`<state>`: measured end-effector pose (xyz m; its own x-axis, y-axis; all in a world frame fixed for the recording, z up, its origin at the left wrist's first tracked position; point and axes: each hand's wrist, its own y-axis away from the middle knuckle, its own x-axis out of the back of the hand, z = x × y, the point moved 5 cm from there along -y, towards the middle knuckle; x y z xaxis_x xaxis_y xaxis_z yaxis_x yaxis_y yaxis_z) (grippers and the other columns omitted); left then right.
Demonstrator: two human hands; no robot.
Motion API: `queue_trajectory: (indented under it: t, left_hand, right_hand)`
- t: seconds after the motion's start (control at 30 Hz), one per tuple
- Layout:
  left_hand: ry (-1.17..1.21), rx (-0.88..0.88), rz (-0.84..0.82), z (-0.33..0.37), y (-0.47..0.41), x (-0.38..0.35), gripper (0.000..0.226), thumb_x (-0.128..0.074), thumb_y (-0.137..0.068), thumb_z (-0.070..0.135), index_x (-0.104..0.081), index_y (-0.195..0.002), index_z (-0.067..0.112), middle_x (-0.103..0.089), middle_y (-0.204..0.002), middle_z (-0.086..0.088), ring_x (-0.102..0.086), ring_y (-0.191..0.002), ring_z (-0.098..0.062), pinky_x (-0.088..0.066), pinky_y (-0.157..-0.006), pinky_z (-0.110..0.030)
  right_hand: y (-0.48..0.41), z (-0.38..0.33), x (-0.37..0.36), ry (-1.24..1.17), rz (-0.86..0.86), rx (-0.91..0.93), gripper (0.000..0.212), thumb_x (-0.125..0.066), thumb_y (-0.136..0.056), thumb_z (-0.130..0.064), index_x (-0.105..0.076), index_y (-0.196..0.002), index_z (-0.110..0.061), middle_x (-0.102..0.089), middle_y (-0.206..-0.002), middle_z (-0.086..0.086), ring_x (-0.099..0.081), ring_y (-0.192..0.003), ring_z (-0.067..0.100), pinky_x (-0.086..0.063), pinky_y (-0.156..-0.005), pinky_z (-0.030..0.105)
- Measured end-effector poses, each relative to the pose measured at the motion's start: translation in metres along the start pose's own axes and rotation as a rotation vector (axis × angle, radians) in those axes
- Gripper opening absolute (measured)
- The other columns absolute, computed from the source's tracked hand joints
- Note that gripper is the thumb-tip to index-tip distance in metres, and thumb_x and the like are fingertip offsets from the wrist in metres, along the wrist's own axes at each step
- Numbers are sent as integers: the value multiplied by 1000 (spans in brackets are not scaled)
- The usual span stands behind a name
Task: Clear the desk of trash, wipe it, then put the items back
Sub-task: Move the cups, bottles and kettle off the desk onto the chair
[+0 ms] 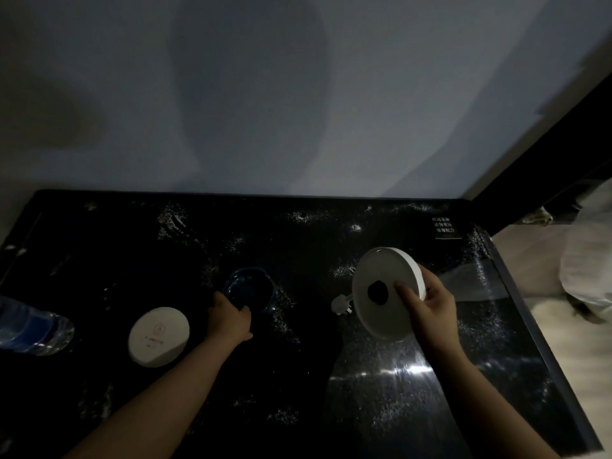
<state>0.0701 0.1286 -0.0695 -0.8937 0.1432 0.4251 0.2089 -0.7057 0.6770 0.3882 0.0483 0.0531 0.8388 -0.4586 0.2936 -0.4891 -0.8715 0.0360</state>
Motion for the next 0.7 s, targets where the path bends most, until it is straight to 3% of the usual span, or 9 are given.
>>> queue_trajectory:
  t: [0.07,0.23,0.4,0.53,0.7]
  left_hand:
    - [67,34,-11,-1,-4,-1,62,-55,-91,4,-22,-142,16,-32,-141,-24,-53,-111,-46,-58,-69,-52]
    - [215,102,2,-2,-2,-3,66,-54,-91,1,-23,-145,22,-33,-143,-19,-50,-117,-41,-57,-75,-45]
    - [351,179,-37,3,1,-4,63,-53,-95,5,-21,-147,17,-38,-140,-17,-51,-104,-32,-53,-80,-39]
    - [397,143,-80,9,8,-4,55,-52,-94,5,-30,-143,16,-43,-135,-16,-51,-103,-30,-52,-75,-37]
    - [379,13,-162,16,27,-11,45,-52,-93,6,-41,-134,17,-48,-128,-12,-54,-103,-26,-51,-58,-30]
  right_hand:
    - [4,-2,-2,-3,4,-1,46,-64,-76,-30,-63,-121,-23,-67,-113,-3,-63,-102,15,-55,-79,37]
    - [14,-8,-3,5,43,13,46,-64,-76,-29,-62,-121,-22,-67,-113,-5,-63,-101,11,-52,-77,31]
    - [23,-10,2,19,70,22,46,-64,-77,-28,-62,-122,-19,-67,-112,-3,-63,-101,14,-55,-79,39]
    - [33,-15,8,-12,101,14,38,-70,-83,-19,-62,-120,-23,-67,-111,-5,-64,-101,13,-55,-80,38]
    - [54,-20,19,-34,183,4,35,-67,-87,-10,-62,-115,-30,-67,-107,-11,-63,-95,3,-52,-75,32]
